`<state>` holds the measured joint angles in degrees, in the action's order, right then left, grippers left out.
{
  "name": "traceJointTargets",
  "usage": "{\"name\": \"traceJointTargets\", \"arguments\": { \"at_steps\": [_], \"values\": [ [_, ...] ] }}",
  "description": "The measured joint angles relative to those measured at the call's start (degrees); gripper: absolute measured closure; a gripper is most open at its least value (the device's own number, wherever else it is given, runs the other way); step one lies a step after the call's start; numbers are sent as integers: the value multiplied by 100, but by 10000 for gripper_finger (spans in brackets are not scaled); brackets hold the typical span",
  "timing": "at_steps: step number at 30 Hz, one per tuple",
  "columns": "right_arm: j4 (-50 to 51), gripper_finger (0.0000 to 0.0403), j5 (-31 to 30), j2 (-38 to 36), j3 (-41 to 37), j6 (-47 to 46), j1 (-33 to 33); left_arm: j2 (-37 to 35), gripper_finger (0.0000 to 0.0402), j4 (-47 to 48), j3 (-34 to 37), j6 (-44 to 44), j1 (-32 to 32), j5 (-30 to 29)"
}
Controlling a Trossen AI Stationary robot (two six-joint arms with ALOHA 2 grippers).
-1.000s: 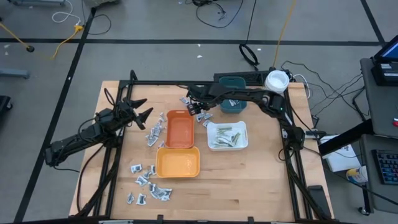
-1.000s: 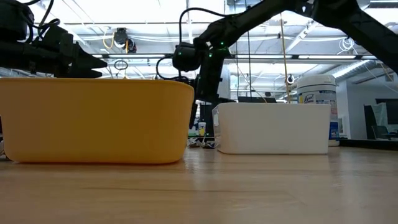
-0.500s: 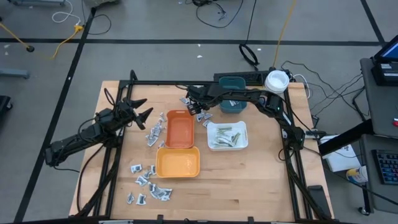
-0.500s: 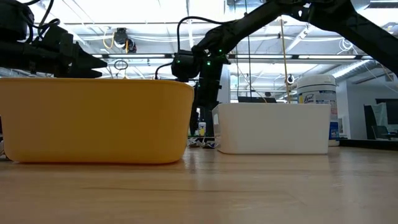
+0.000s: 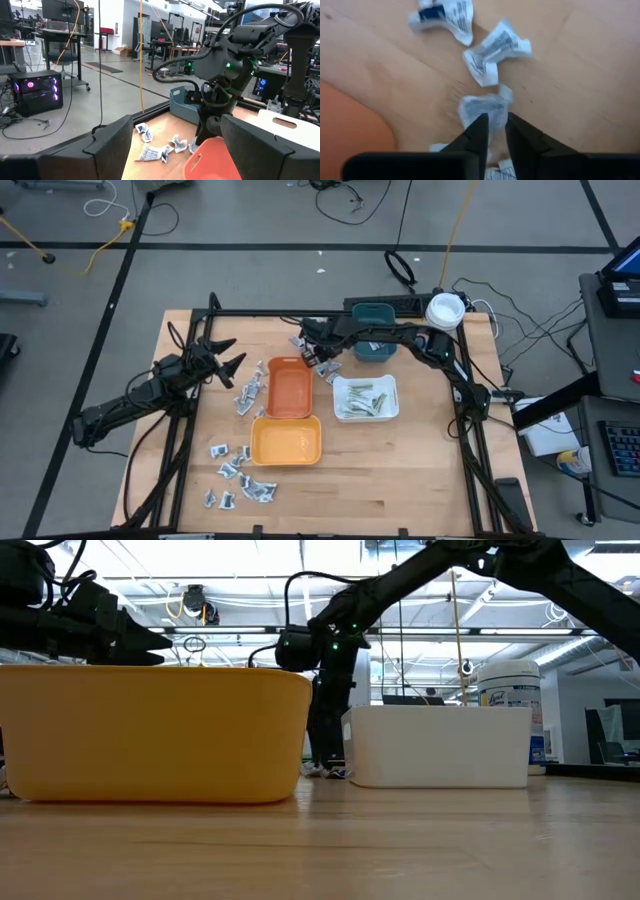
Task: Pick & Place First Aid Supplies
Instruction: Put the blue sachet into the blue bin
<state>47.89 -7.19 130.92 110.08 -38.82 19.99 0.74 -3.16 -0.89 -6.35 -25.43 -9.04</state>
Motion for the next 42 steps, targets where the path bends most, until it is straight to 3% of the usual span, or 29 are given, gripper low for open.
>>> {"name": "traceJointTargets", "arguments": {
  "at_steps": [5, 32, 42],
  "values": [
    [5, 397, -5, 6, -9, 373, 0, 1, 94, -2, 0, 0, 2, 0],
    [397, 403, -331, -904, -2, 1919, 141, -1, 94, -2, 0, 4, 0, 0],
    [755, 403, -501, -1038, -11, 2273, 837, 0, 94, -2, 0, 4, 0, 0]
  ]
}}
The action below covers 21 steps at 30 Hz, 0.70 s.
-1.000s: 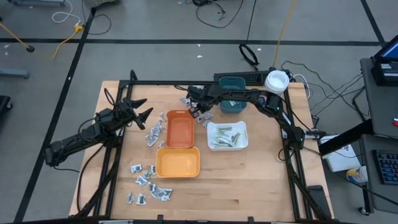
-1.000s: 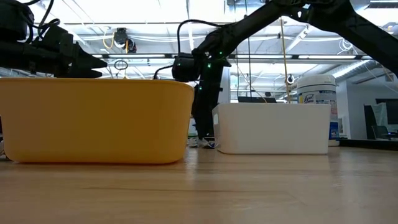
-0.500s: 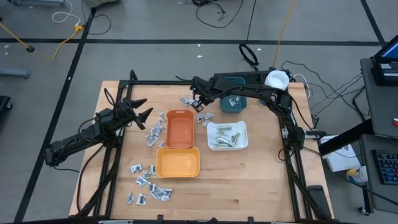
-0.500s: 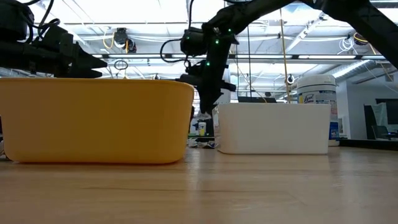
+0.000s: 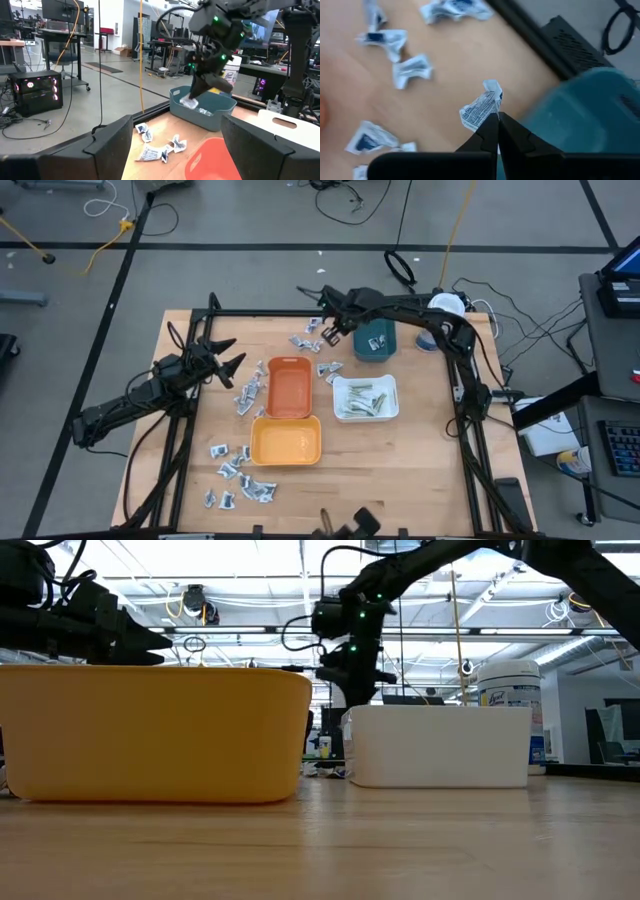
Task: Pick & Place First Aid Supplies
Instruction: Put the blue sachet into the blue bin
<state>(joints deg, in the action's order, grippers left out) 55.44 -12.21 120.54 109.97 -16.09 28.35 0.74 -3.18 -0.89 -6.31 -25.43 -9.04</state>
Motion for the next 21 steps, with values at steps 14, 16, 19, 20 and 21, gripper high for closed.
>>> {"name": "traceJointTargets", "arguments": {
  "at_steps": [14, 16, 19, 20, 21],
  "values": [
    [-14, 403, 24, -643, -806, 593, 1153, -1, 94, 0, 0, 0, 2, 0],
    [-87, 403, 24, -741, -997, 652, 1231, -1, 93, 1, 0, -4, 0, -1],
    [-263, 403, 38, -816, -1349, 727, 1288, 1, 94, 0, 0, 0, 1, 0],
    [-302, 403, 43, -821, -1473, 783, 1290, 0, 93, 0, 0, 0, 0, 0],
    [-341, 403, 41, -821, -1592, 832, 1288, 1, 94, 0, 0, 0, 2, 0]
  ]
}}
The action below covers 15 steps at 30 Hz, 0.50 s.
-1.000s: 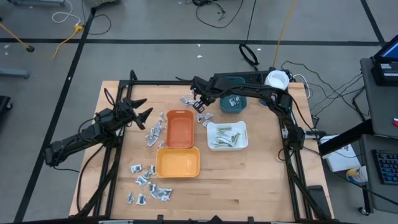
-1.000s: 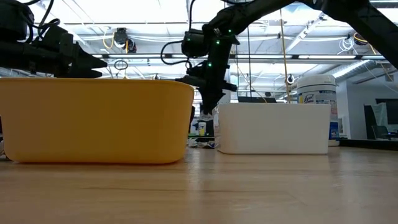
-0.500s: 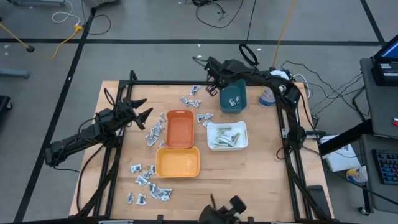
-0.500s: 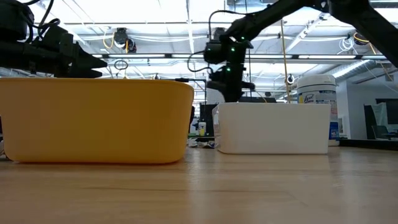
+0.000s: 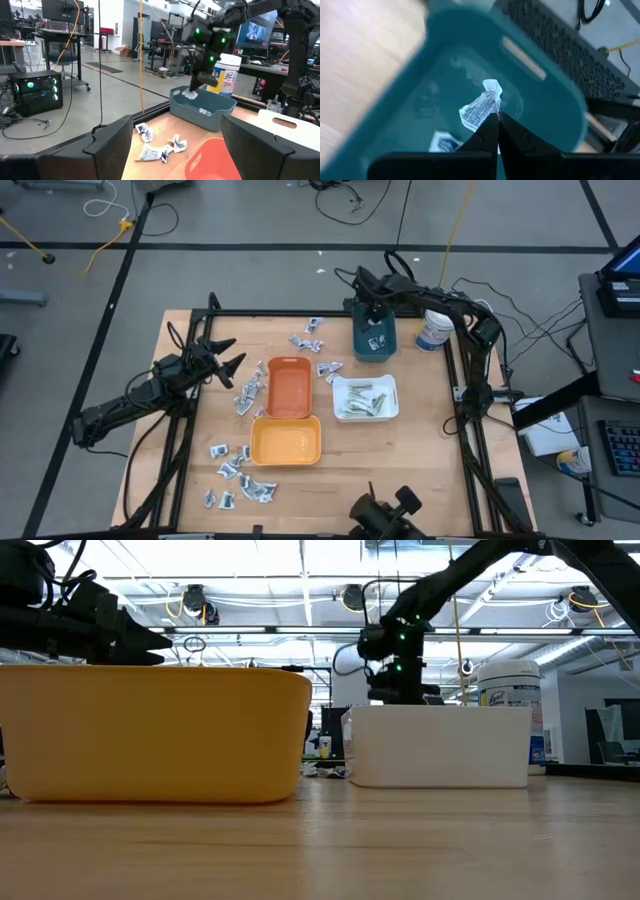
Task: Pick & Place First Aid Supplies
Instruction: Put the blue sachet into the blue bin
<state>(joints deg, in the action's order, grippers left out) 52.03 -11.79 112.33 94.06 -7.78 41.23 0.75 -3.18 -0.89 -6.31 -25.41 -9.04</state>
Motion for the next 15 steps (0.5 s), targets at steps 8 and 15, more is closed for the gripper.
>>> {"name": "traceJointTargets", "arguments": {
  "at_steps": [8, 15],
  "values": [
    [-392, 393, -15, -9, -647, 395, -120, -2, 94, 1, 0, -4, -1, 0],
    [-449, 343, -39, -126, -657, 555, -133, -2, 94, 0, 0, 0, -1, 0]
  ]
}}
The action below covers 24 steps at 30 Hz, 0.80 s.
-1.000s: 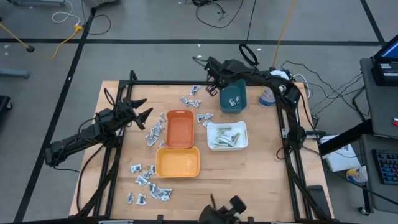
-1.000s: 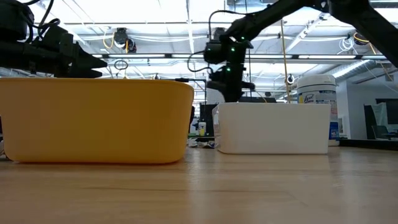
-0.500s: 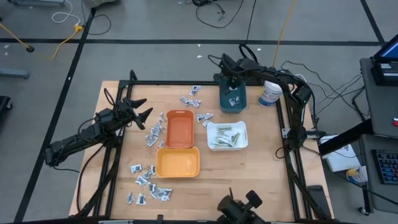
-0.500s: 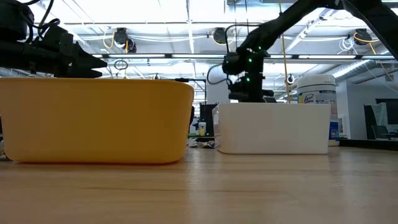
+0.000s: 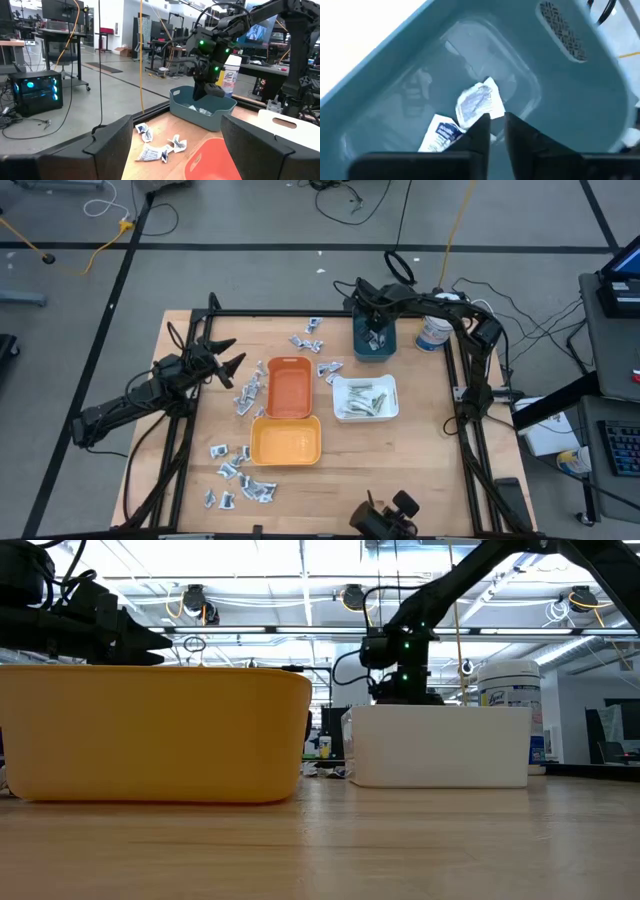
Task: Pick & Place First Aid Supplies
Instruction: Put the blue sachet into the blue bin
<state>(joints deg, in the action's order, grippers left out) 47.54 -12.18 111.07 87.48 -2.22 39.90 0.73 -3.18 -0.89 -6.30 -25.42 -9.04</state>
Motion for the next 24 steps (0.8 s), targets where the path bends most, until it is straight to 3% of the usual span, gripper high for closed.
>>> {"name": "traceJointTargets", "arguments": {
  "at_steps": [5, 11, 17, 24],
  "values": [
    [42, 274, -184, -322, 0, 191, 0, 0, 94, 0, 0, 1, 1, 0],
    [89, 227, 84, -745, 9, 1779, -99, 0, 94, 0, 0, 0, 1, 0],
    [247, 223, 345, -937, 9, 3442, -253, 0, 93, 0, 0, -5, 1, 0],
    [202, 240, 347, -947, 19, 4163, -477, 2, 93, 0, 0, -2, 1, 0]
  ]
}}
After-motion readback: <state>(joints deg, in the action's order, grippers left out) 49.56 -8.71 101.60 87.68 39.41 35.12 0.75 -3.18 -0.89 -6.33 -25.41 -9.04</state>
